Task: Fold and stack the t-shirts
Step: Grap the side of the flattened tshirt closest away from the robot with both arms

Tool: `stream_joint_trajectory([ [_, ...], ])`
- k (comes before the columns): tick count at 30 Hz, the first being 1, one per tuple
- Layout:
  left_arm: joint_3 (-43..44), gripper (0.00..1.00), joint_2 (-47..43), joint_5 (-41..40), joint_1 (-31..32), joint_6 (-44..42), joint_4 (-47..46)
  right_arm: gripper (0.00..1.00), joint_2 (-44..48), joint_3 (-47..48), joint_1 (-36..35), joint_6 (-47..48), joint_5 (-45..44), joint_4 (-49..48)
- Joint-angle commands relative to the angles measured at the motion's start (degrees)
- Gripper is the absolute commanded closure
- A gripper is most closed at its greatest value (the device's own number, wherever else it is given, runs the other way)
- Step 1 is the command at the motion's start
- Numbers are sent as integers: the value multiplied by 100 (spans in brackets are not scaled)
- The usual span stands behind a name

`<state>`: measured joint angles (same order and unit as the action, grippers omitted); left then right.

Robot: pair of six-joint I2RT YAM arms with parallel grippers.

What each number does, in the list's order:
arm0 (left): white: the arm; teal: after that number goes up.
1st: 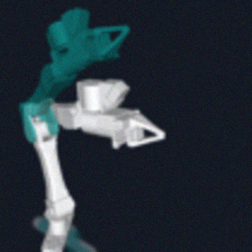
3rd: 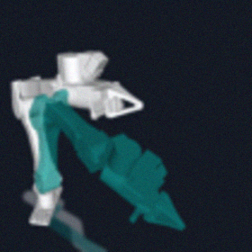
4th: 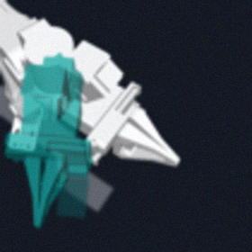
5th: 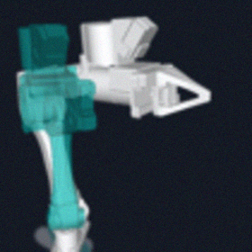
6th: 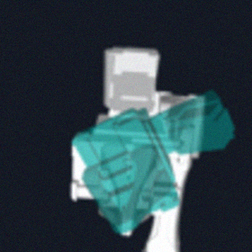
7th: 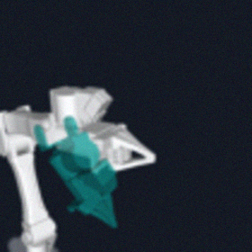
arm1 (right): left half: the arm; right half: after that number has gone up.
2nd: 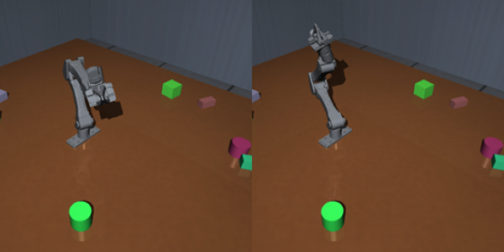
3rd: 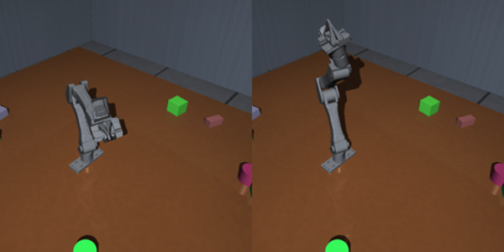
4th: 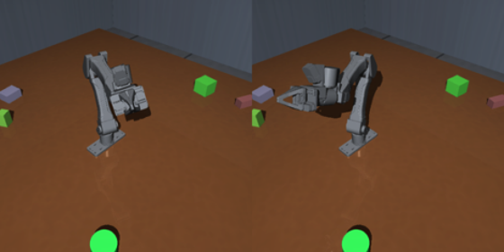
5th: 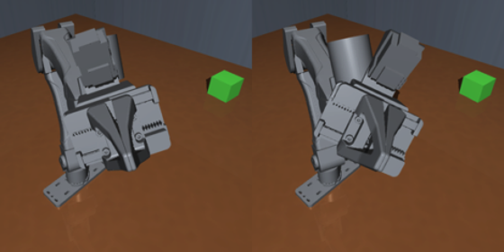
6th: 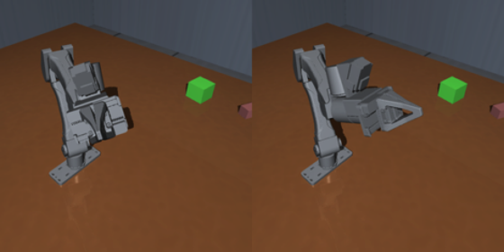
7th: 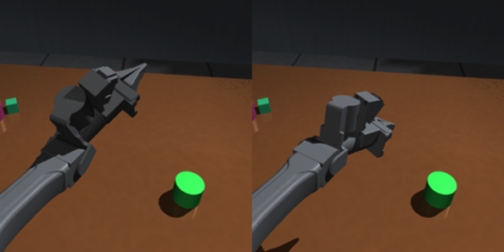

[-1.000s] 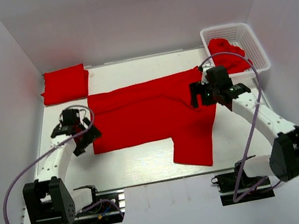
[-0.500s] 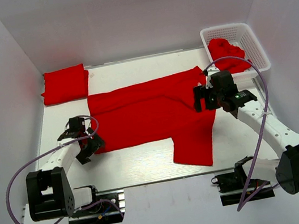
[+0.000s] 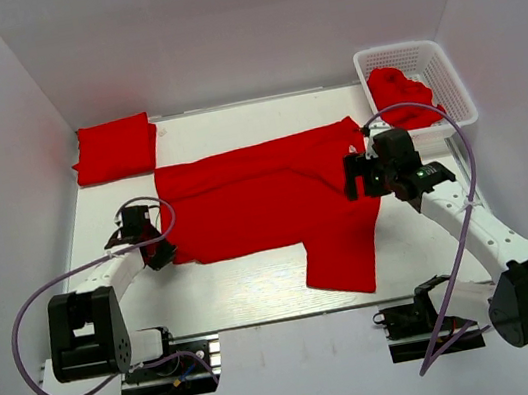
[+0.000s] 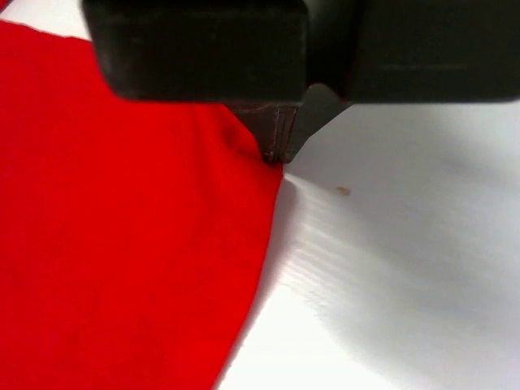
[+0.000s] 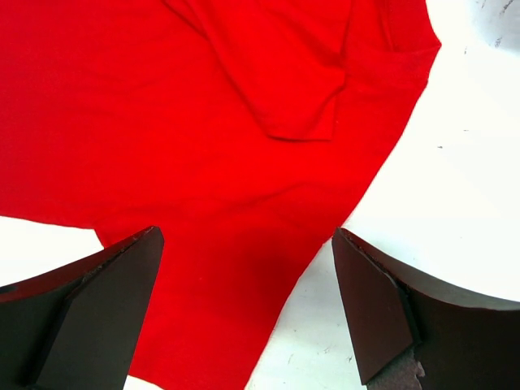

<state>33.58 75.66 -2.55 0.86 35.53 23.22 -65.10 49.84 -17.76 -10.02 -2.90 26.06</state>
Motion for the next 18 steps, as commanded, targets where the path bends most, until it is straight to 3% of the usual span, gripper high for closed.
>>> stream_joint_trajectory([
  [1,-344,100,152,281,28,-142,16,10,147,-1,0,-44,-106,21],
  [7,-396,100,-252,334,28,-248,16,10,164,113,-26,9,8,653],
  [11,-282,100,-631,386,28,-248,164,10,208,-53,-192,-114,735,1232],
  [18,-62,100,-938,273,28,-248,525,10,331,-773,-868,-1159,1492,1656],
])
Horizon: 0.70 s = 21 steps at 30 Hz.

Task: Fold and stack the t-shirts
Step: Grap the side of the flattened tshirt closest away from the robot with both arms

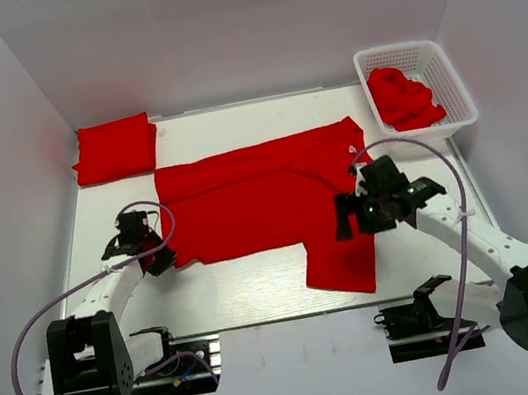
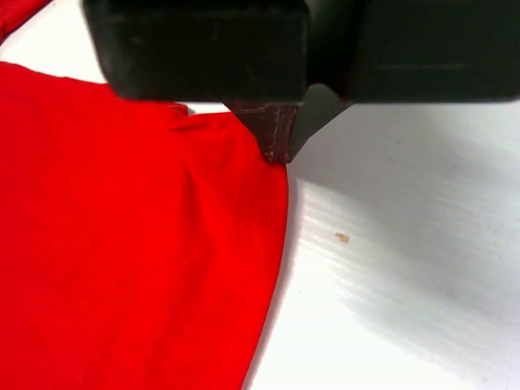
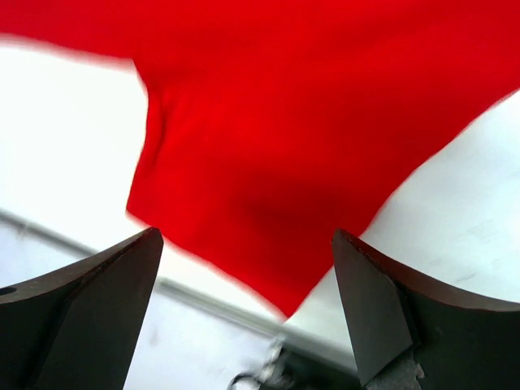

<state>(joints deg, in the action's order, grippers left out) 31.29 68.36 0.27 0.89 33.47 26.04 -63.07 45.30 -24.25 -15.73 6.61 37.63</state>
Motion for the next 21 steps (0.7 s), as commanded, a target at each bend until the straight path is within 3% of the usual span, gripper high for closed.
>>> stream_joint_trajectory([
  [1,167,100,-209,-10,26,-43,243,10,198,-476,-281,-955,560,561],
  [6,167,100,-209,-10,26,10,349,10,462,-891,-659,-1652,69,975],
  [13,229,100,-209,-10,26,10,515,10,269,-1234,-1098,-2294,-72,640],
  [21,281,100,-262,-10,26,10,586,10,93,-1462,-1372,-3094,-1038,344],
])
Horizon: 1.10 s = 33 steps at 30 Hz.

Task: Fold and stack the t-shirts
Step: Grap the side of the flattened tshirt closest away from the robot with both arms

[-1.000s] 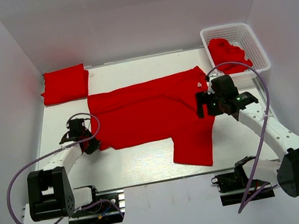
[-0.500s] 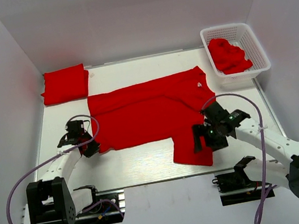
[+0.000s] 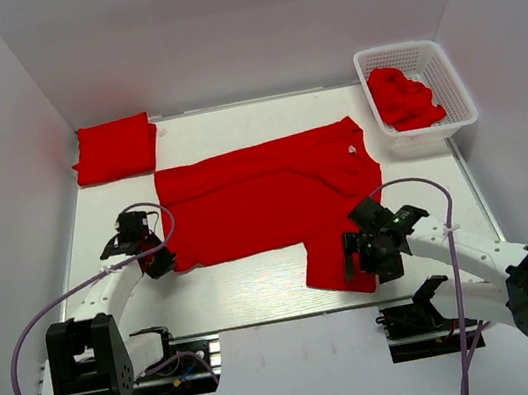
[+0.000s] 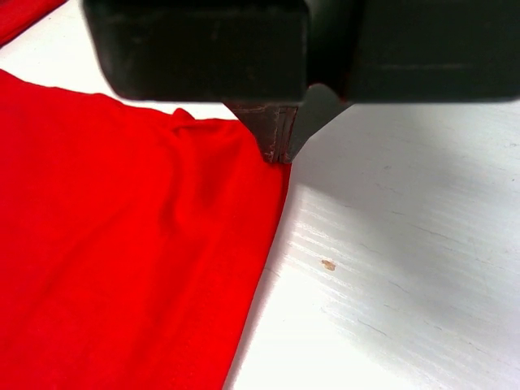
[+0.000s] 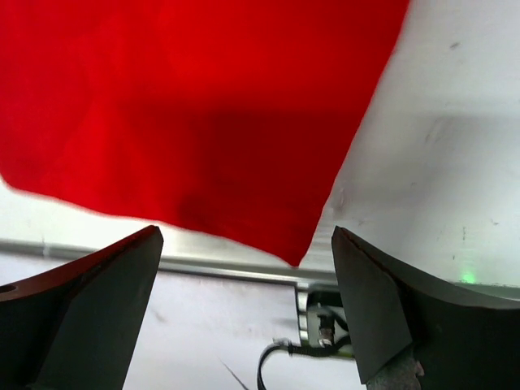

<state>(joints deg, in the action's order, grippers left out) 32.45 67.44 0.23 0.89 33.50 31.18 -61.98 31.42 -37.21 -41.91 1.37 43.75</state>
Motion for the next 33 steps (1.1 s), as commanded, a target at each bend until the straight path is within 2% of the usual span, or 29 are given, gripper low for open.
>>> stream_joint_trajectory([
  [1,165,100,-170,-5,26,8,73,10,-69,-162,-93,-519,-515,-366],
  [3,165,100,-118,-5,26,8,73,10,-287,-302,-120,-546,-367,-742],
  [5,218,100,-117,-5,26,8,134,18,-559,-303,-172,-538,-251,-850],
  [7,218,100,-117,-5,26,8,187,36,-666,-198,-225,-555,-295,-815],
  [8,270,100,-117,-58,26,8,248,58,-702,-189,-243,-555,-321,-780],
  [9,271,100,-187,-58,26,8,248,76,-719,-180,-286,-599,-339,-736],
  [10,271,100,-187,-58,26,8,318,76,-702,-189,-295,-599,-278,-745],
  [11,323,100,-187,-58,26,8,319,84,-658,-180,-295,-634,-286,-736],
  [12,324,100,-257,-58,26,8,380,99,-658,-189,-313,-625,-269,-736],
  [20,516,100,-486,153,26,-98,512,100,-254,575,-313,-441,-1022,-148],
  [24,631,100,-486,346,26,-98,434,100,-130,1075,-260,-467,-1603,-278],
  [33,965,100,93,566,-89,201,311,100,-1071,2351,143,244,-2369,-1033],
])
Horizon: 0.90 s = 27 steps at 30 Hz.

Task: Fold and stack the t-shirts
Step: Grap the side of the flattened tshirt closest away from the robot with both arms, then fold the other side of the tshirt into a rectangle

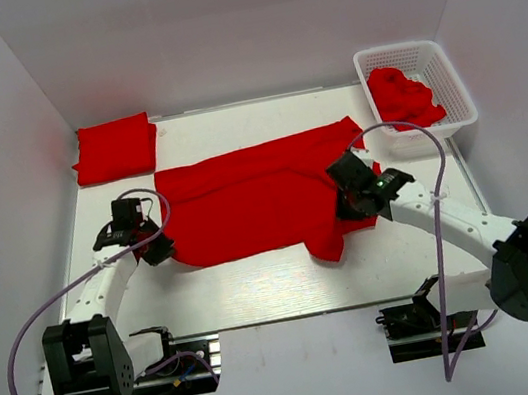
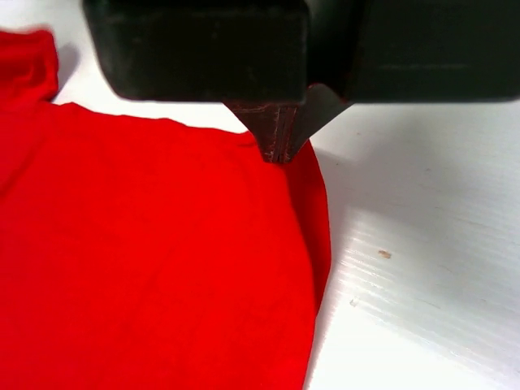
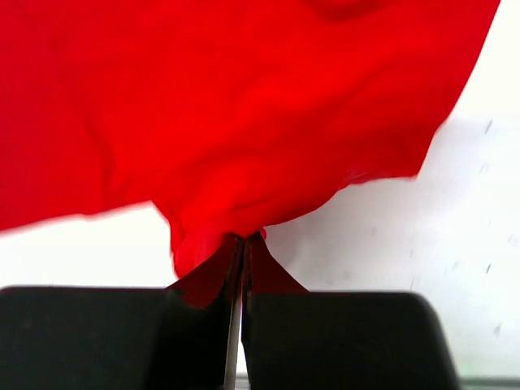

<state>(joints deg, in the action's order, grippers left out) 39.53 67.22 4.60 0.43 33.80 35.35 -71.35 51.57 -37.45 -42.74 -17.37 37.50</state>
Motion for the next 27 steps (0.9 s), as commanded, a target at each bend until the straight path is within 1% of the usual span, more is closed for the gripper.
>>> stream_joint_trajectory([
  [1,362,100,168,129,-43,171,-108,100,-229,388,220,406,-513,-505],
  [5,731,100,458,6,-43,294,-108,100,-694,897,597,670,-470,-936],
  [8,1064,100,660,-125,-43,364,-55,100,-1194,1310,817,907,-382,-1068],
  [12,1390,100,836,-363,-43,417,-2,100,-1574,1889,1099,1136,-215,-1200],
  [18,1778,100,1302,-863,-43,549,156,100,-2241,2602,1468,1418,22,-1210],
  [19,1917,100,1355,-934,-43,549,156,100,-2286,2734,1504,1627,40,-1192],
  [20,1979,100,1486,-1004,-95,618,156,100,-2348,2805,1556,1507,58,-1192],
  [22,2154,100,1635,-1180,-95,619,156,100,-2541,3016,1653,1575,110,-1192],
  [27,2559,100,2206,-1242,-95,733,-116,100,-2927,3420,1925,1672,224,-1069],
])
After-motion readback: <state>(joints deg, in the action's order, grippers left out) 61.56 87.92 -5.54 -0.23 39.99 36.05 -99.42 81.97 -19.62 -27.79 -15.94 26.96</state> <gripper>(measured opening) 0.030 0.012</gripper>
